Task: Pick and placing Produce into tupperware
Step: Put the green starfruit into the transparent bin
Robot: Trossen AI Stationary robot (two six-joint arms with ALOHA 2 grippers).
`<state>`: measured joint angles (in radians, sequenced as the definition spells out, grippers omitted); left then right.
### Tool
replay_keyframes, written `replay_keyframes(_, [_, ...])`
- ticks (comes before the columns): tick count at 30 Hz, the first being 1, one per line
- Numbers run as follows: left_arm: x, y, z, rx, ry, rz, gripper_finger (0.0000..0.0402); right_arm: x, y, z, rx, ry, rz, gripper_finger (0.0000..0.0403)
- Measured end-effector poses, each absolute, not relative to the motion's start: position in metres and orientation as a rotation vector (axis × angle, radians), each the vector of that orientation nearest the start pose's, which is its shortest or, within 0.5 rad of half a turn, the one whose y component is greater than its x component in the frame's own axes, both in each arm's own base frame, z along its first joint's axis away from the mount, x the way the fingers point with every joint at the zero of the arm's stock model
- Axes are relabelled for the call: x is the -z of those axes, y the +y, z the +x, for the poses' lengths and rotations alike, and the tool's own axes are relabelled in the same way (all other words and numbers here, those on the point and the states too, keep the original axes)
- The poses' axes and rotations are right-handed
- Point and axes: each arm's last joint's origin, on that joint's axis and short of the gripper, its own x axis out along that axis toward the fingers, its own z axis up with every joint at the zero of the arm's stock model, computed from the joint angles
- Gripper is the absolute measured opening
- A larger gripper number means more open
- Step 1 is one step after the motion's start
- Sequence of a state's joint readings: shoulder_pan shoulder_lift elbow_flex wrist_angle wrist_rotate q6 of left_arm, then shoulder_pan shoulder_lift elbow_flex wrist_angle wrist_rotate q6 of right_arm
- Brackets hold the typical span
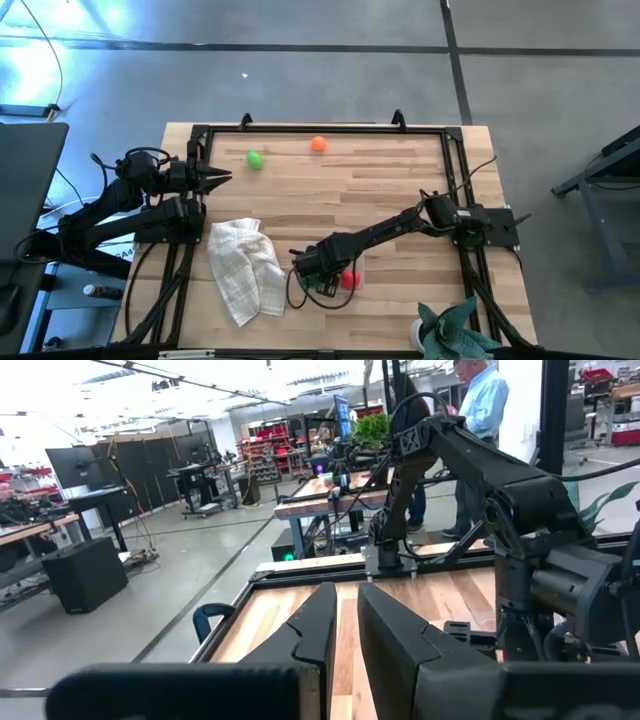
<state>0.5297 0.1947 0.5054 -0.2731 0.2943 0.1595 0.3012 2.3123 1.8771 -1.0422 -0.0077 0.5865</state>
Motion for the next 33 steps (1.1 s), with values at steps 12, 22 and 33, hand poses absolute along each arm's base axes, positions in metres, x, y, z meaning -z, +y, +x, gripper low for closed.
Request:
replay_keyframes(12, [-0.29,0.029,0.066,-0.237,-0.016,0.174,0.0037,-0.158,0.141,0.431,0.195,1.47,0.242,0.0245])
replay_keyframes(22, [-0.29,0.029,0.066,-0.238,-0.016,0.174,0.0037,-0.173,0.139,0.426,0.2,1.453,0.237,0.0246])
replay_keyframes(33, [-0.29,0.029,0.066,-0.238,-0.016,0.174,0.0037,-0.182,0.138,0.425,0.195,1.442,0.252,0.0246])
